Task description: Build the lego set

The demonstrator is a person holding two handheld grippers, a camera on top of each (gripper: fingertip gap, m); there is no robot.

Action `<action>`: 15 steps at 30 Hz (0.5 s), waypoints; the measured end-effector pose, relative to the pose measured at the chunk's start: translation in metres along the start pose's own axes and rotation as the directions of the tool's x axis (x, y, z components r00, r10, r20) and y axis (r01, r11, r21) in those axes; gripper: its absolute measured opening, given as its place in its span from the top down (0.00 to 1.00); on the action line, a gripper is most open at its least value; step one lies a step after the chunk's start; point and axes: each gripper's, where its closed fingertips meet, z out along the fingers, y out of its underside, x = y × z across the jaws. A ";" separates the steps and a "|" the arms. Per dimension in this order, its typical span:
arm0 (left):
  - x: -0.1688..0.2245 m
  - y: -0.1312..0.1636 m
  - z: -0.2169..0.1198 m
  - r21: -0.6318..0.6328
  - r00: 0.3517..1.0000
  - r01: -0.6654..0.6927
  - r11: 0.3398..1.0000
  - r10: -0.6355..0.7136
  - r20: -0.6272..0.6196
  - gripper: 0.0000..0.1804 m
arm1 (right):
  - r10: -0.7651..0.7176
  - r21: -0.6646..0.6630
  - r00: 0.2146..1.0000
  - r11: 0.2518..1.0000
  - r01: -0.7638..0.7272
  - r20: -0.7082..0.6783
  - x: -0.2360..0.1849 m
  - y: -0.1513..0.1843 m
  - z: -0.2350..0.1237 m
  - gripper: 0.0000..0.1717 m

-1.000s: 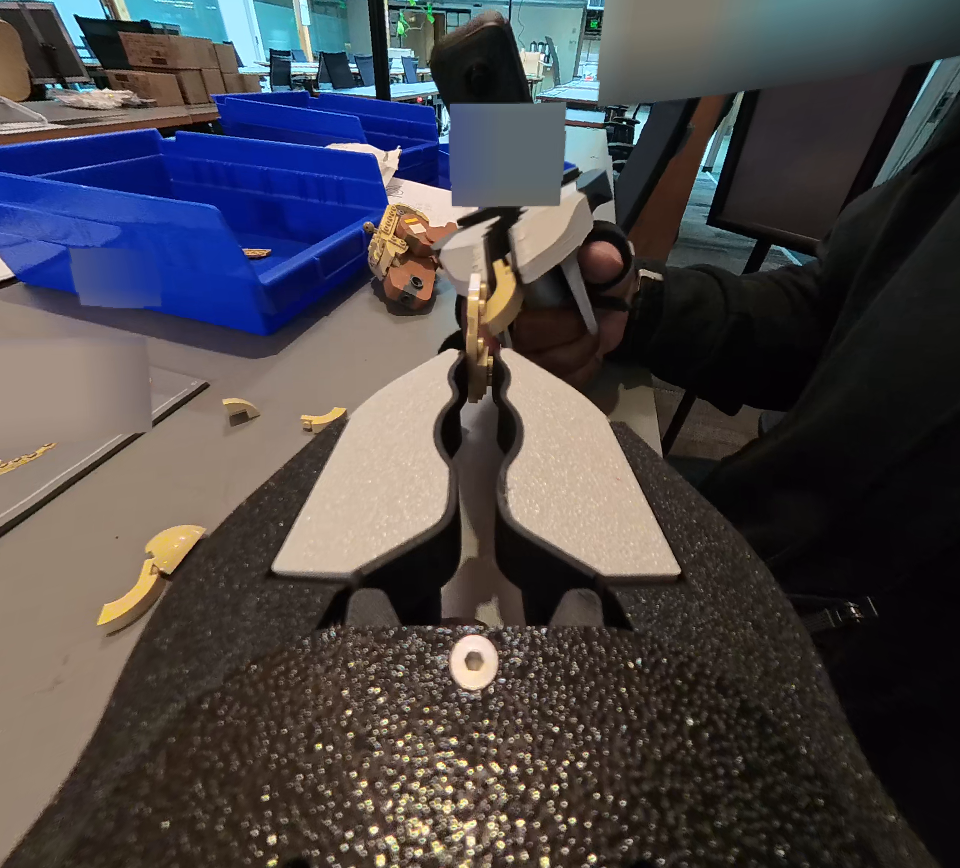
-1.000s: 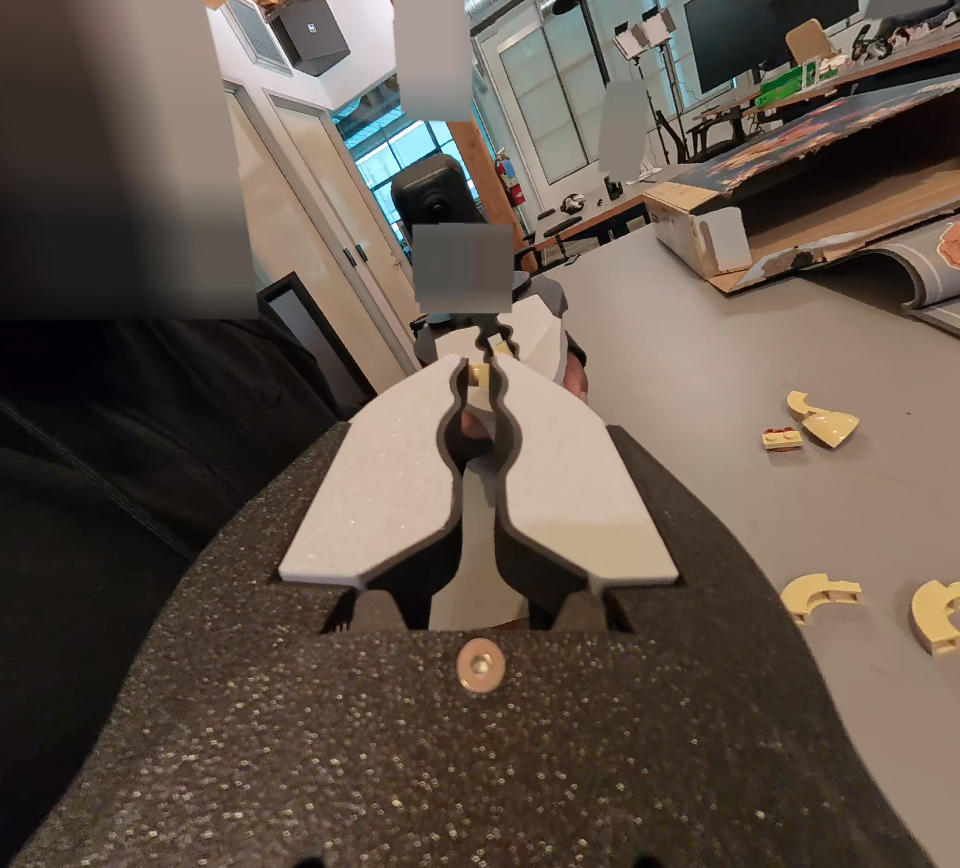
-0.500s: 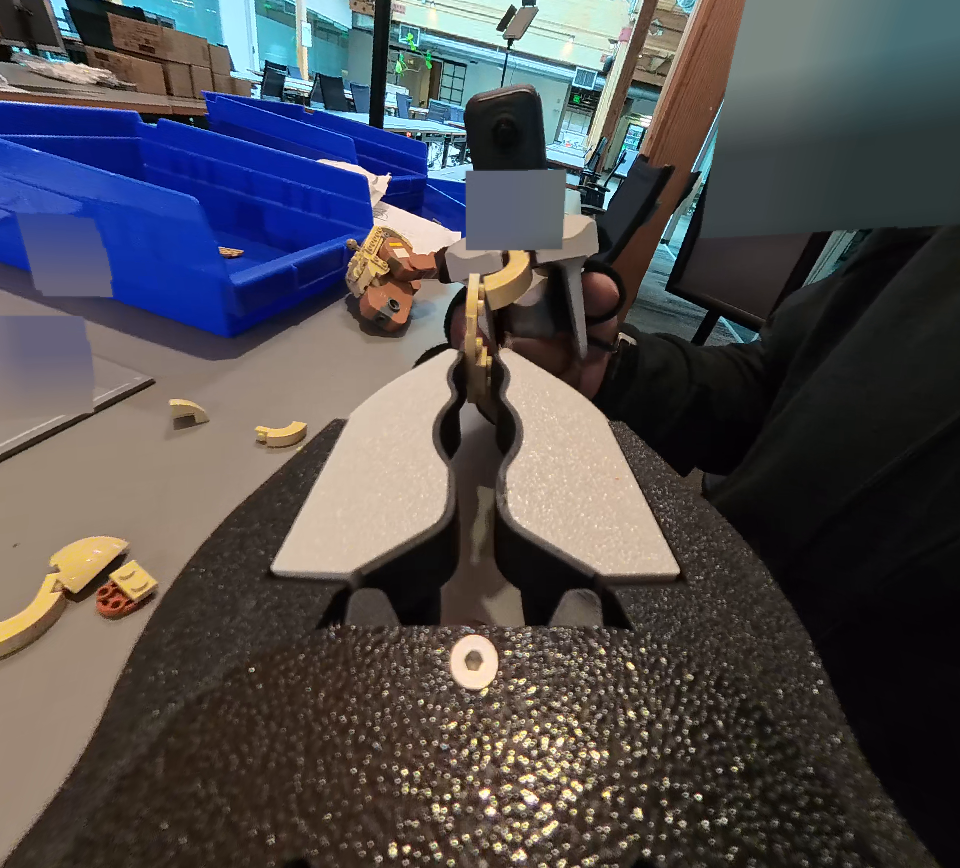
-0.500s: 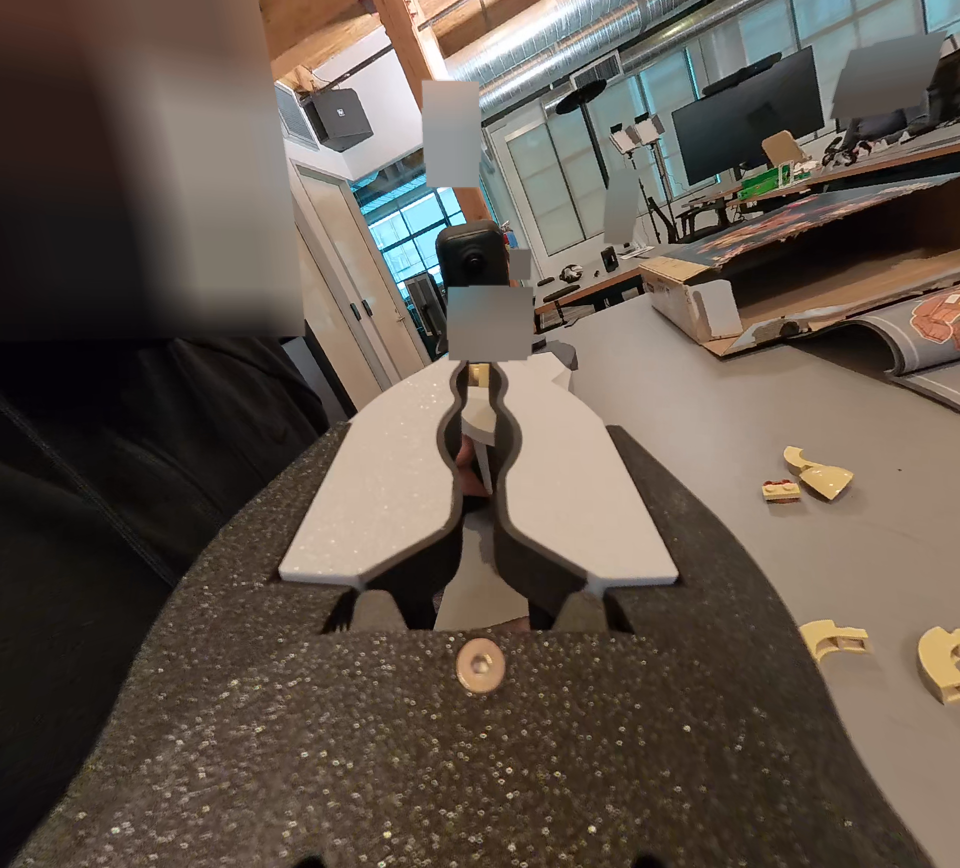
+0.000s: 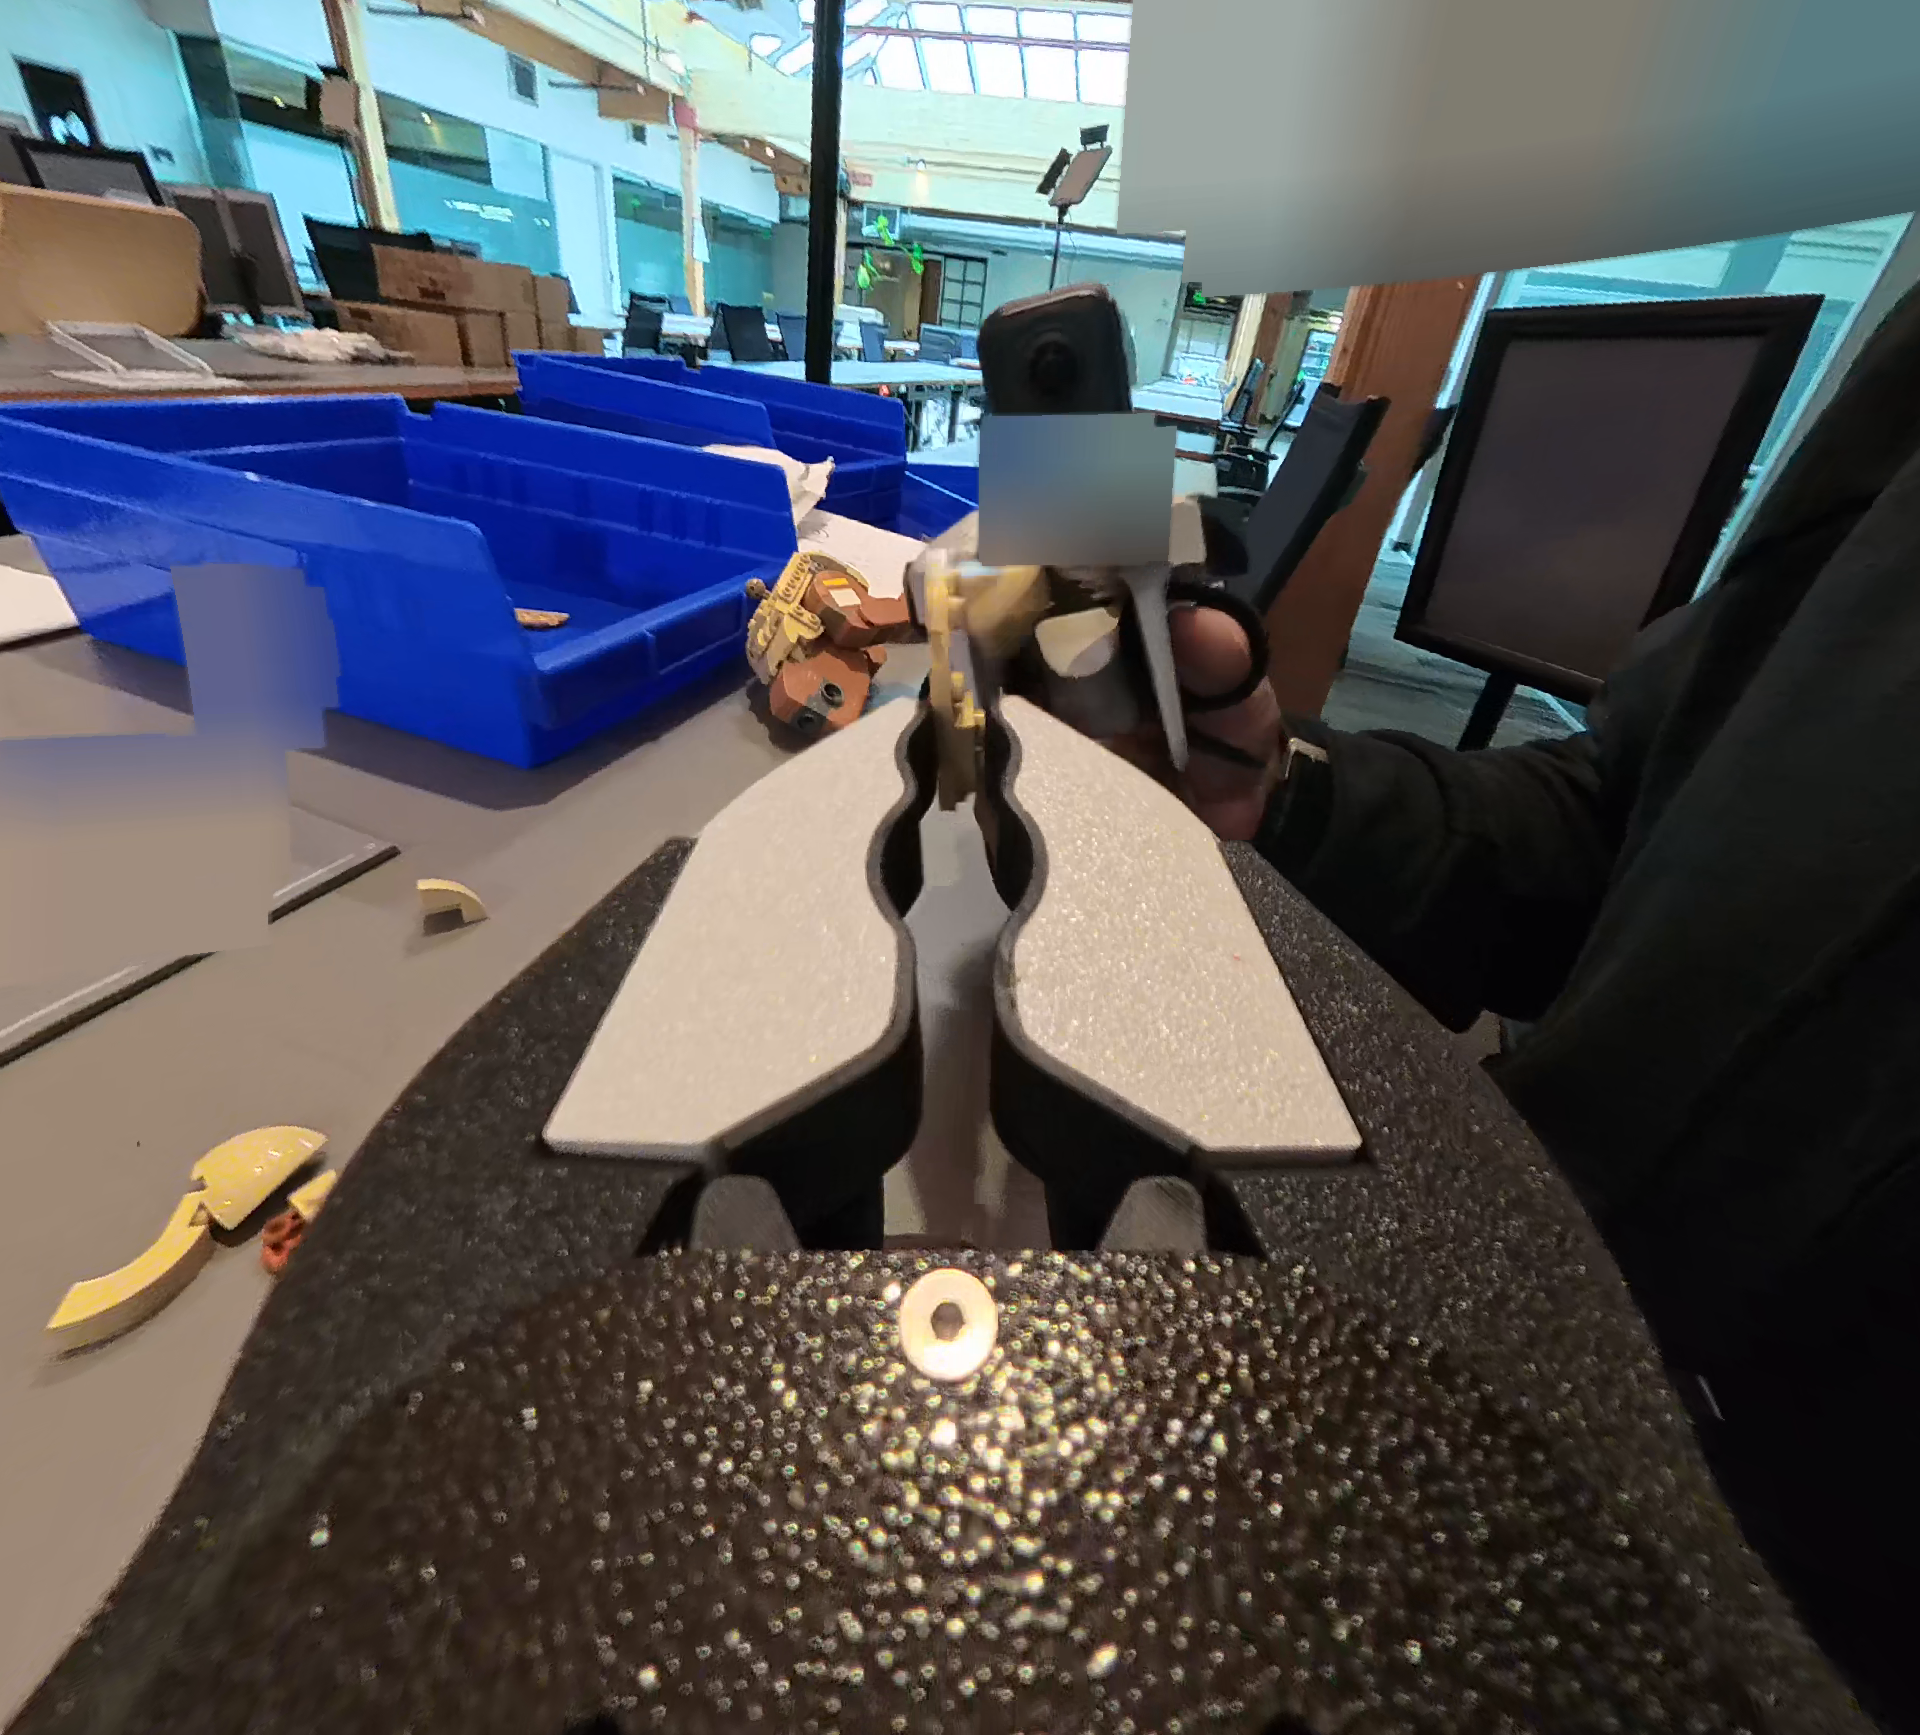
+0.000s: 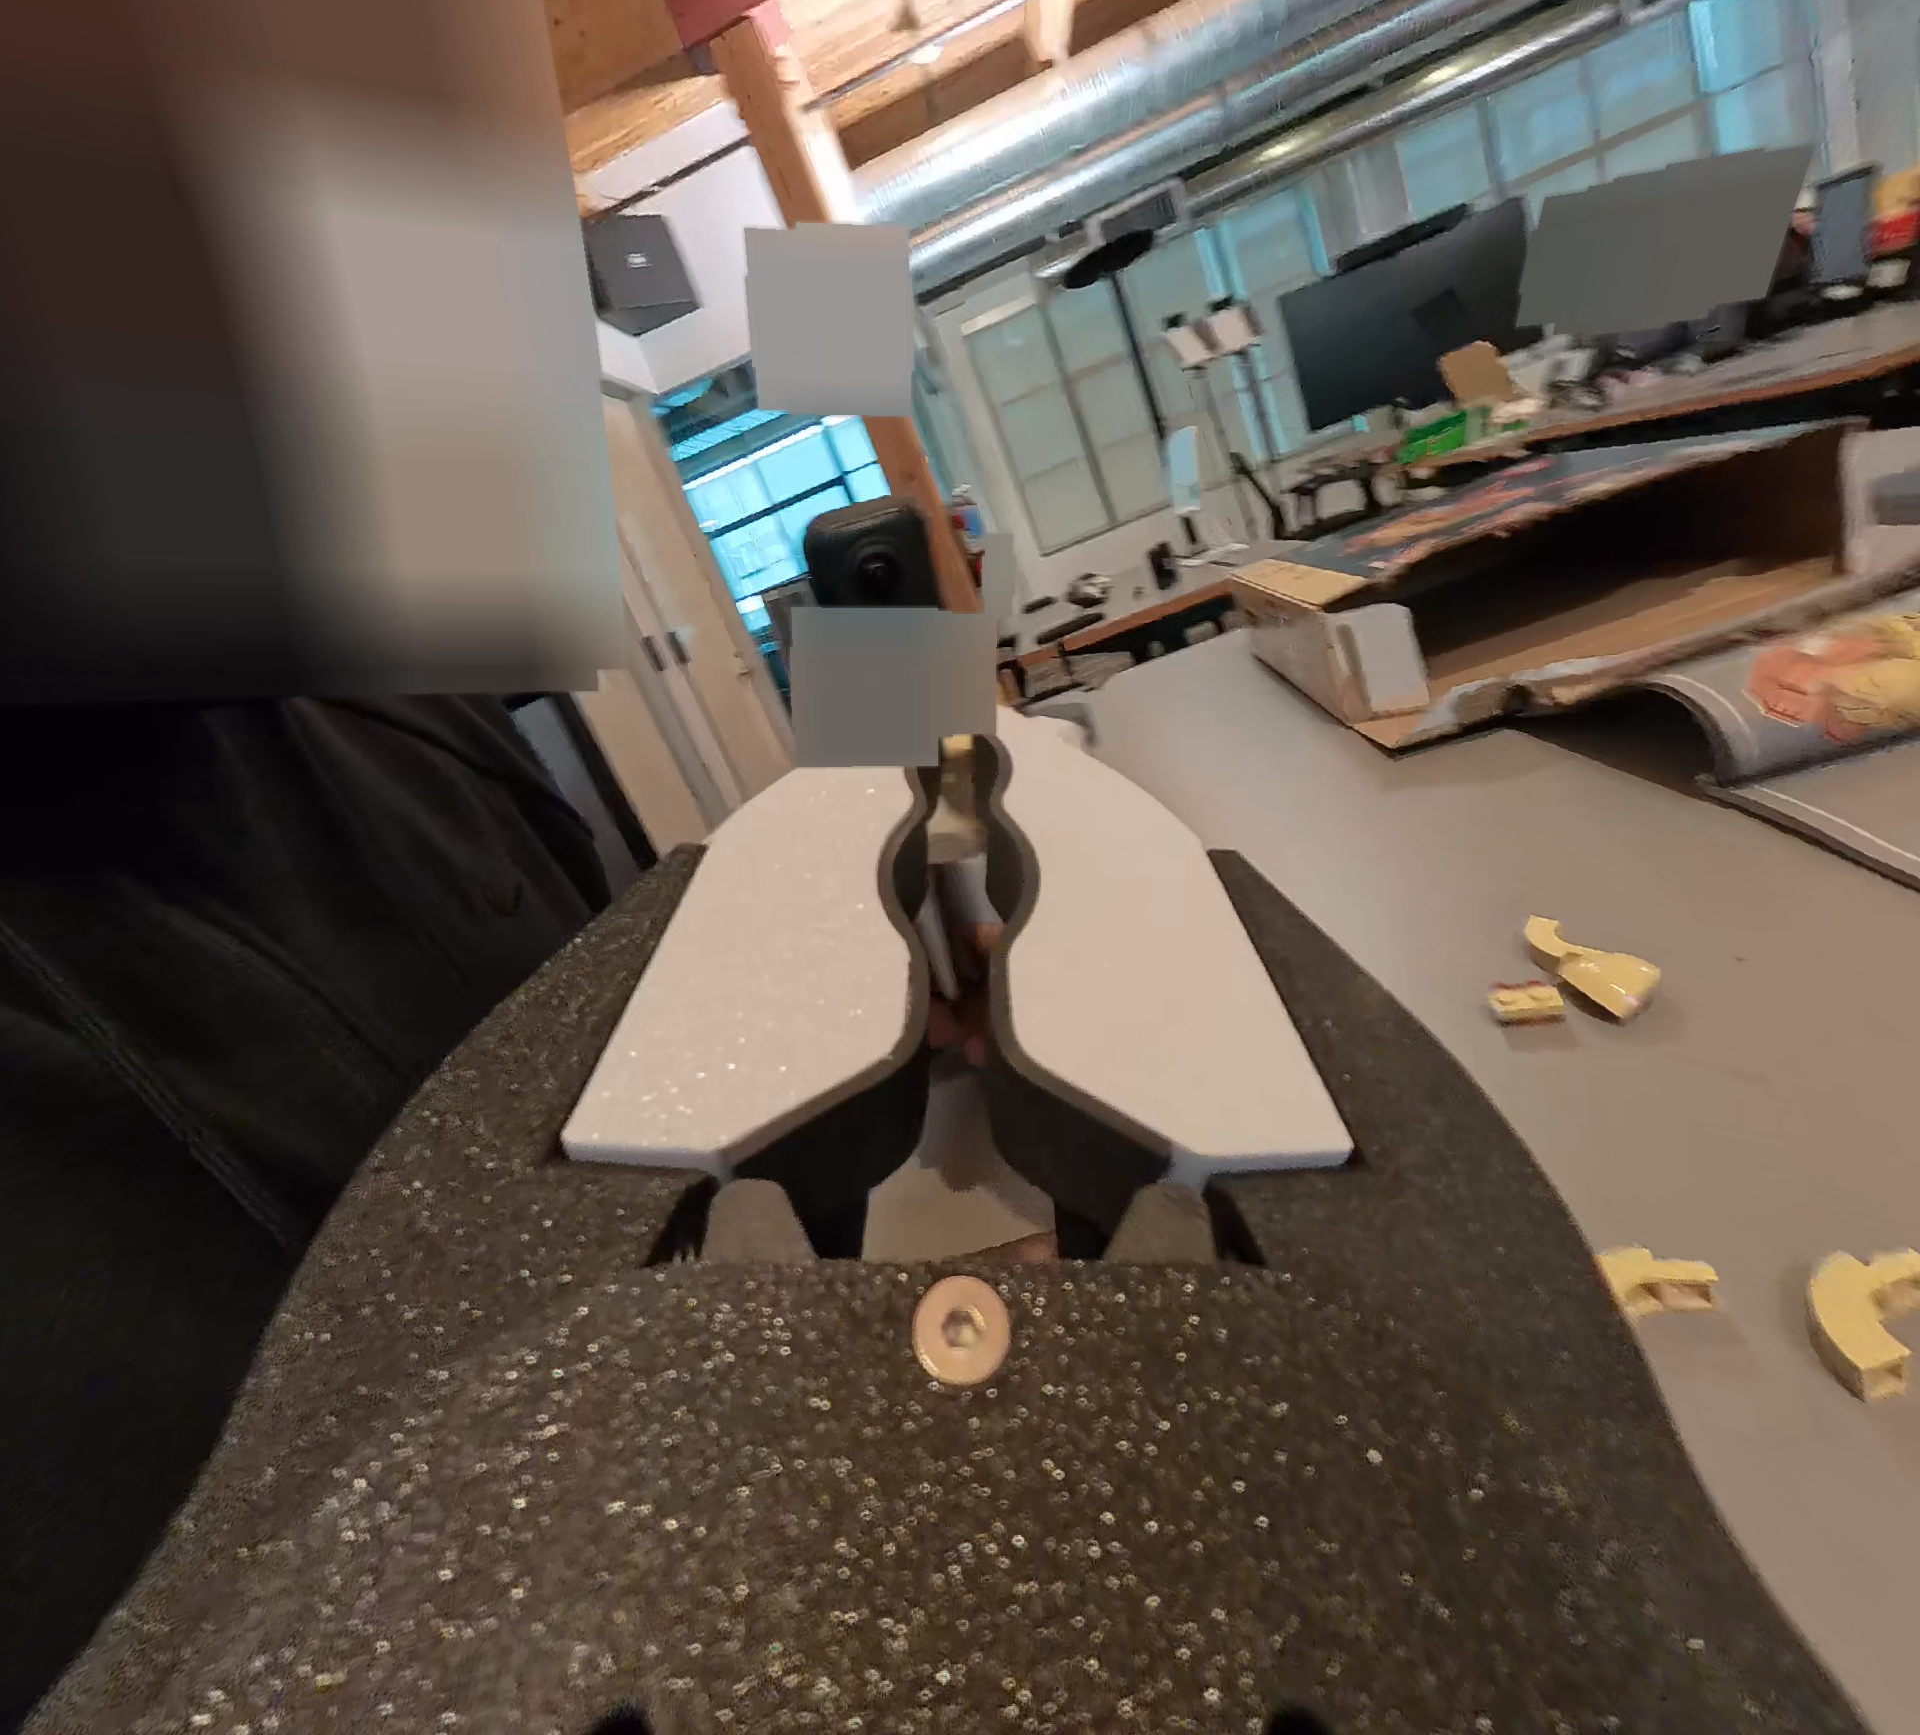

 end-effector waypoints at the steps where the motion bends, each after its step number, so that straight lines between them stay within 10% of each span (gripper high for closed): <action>1: 0.005 -0.003 0.000 0.026 1.000 -0.022 0.999 0.022 -0.021 0.96 | -0.001 0.000 0.999 1.000 0.001 -0.038 0.006 0.001 -0.001 0.98; 15: -0.015 0.011 0.007 -0.091 0.989 -0.022 0.996 0.036 0.144 0.96 | 0.056 0.141 0.998 0.988 -0.058 0.012 0.002 -0.018 -0.010 0.97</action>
